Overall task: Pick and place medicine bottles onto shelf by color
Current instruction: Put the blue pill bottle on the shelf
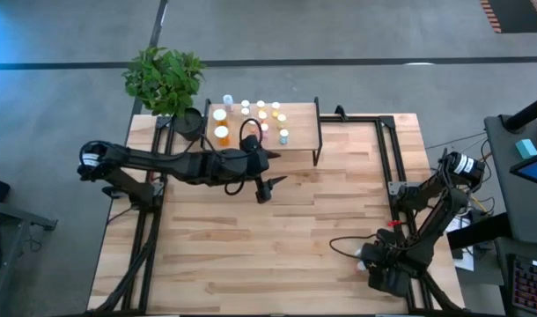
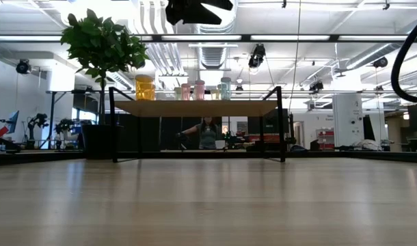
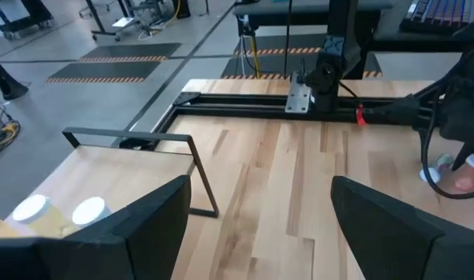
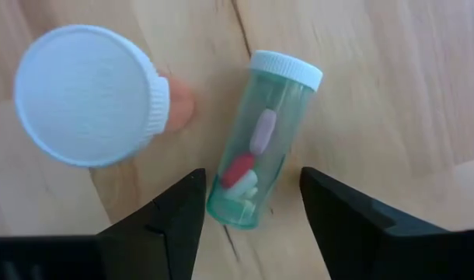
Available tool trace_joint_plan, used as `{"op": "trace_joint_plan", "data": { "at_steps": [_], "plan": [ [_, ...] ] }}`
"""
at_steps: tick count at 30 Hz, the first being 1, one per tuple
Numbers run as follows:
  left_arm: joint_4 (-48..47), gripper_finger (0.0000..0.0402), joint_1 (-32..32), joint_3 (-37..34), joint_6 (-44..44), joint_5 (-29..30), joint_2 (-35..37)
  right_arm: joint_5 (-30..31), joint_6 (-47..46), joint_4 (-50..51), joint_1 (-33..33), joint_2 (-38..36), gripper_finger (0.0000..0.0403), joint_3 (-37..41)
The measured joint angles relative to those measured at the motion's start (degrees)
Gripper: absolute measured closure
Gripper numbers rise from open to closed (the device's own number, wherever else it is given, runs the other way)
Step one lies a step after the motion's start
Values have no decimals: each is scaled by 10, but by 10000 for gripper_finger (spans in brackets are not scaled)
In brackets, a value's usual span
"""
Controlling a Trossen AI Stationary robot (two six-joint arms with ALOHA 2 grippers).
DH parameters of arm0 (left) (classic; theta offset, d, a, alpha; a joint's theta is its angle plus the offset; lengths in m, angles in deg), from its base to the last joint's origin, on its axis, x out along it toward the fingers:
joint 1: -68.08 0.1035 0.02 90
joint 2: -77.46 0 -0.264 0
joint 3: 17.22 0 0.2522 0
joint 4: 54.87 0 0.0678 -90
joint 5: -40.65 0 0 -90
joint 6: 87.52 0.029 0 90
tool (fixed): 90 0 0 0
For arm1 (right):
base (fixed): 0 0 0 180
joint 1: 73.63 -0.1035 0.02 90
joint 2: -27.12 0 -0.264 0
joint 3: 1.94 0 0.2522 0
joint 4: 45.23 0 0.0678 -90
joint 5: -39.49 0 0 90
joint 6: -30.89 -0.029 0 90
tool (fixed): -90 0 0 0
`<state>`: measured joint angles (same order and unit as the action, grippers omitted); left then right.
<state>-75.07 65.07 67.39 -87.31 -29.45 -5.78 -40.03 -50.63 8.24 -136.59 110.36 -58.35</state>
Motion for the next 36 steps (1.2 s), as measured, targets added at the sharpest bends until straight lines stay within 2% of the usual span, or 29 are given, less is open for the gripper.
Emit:
{"op": "trace_joint_plan", "data": {
  "at_steps": [3, 9, 14, 22, 26, 30, 36],
  "plan": [
    [-2, 109, -1, 1, -10, 0, -8, 1, -10, 0, 0, 0, 214, 1],
    [14, 109, 2, 2, -90, -1, -10, 2, -11, -1, 0, 0, 270, 1],
    [31, 109, 2, 7, -104, -16, -10, 0, -9, 1, 0, -5, 305, -2],
    [39, 109, 1, 14, -106, -94, -10, 12, -34, 54, 0, -49, 312, -14],
    [96, 109, 1, 12, -122, -115, -10, 79, -78, 102, 0, -92, 313, -22],
    [142, 109, 3, 12, -154, -117, -15, 177, -105, 151, 0, -138, 313, -31],
    [176, 109, 4, 14, -167, -122, -31, 312, -93, 216, 0, -204, 313, -49]
  ]
}}
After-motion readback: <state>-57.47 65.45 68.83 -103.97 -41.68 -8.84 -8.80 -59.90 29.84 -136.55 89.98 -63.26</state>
